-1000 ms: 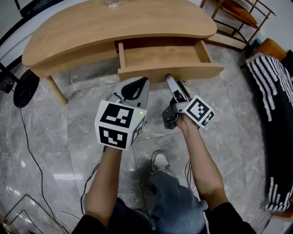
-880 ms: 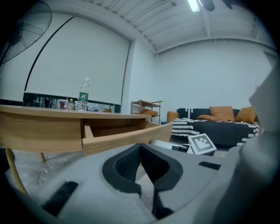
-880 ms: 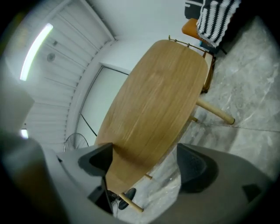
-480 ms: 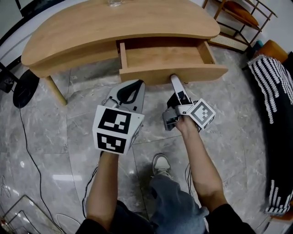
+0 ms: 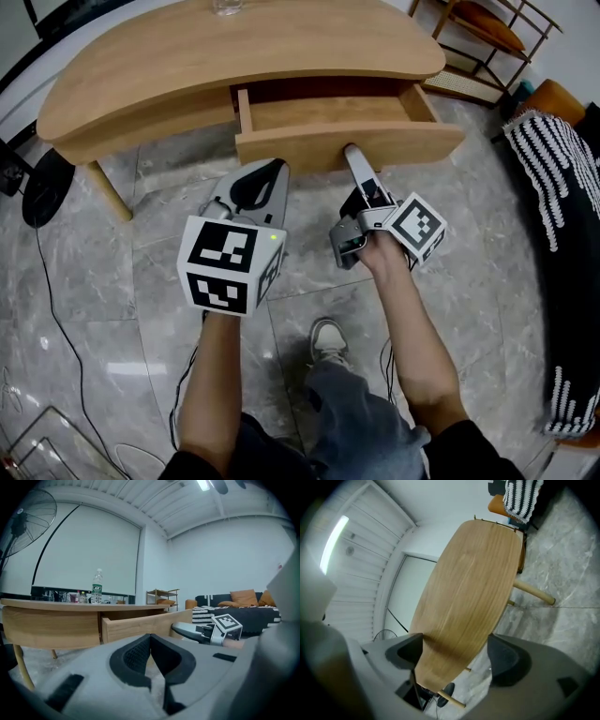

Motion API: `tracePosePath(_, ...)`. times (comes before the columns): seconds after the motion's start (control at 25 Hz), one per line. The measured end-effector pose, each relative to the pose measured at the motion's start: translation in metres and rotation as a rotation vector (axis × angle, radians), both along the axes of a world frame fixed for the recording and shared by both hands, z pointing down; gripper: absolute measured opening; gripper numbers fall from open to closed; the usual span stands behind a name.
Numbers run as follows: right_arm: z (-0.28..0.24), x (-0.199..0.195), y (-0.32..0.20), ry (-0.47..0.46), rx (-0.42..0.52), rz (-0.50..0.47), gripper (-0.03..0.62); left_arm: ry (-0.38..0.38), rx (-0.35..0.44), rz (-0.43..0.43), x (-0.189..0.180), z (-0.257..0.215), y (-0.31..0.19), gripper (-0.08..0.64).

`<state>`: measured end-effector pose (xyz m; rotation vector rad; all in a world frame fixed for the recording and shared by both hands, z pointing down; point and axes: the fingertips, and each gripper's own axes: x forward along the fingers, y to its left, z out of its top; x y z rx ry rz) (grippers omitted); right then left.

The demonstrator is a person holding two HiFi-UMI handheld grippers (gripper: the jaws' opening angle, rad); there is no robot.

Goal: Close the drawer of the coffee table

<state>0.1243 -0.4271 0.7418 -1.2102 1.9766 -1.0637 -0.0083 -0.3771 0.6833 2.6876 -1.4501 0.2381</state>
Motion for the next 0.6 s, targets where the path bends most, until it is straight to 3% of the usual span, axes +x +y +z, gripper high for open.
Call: tracePosePath(0.6, -0.004, -0.006, -0.039, -0.011, -0.004, 0.001, 0.419, -0.041, 0.002, -0.079, -0.024, 0.01, -0.024, 0.003)
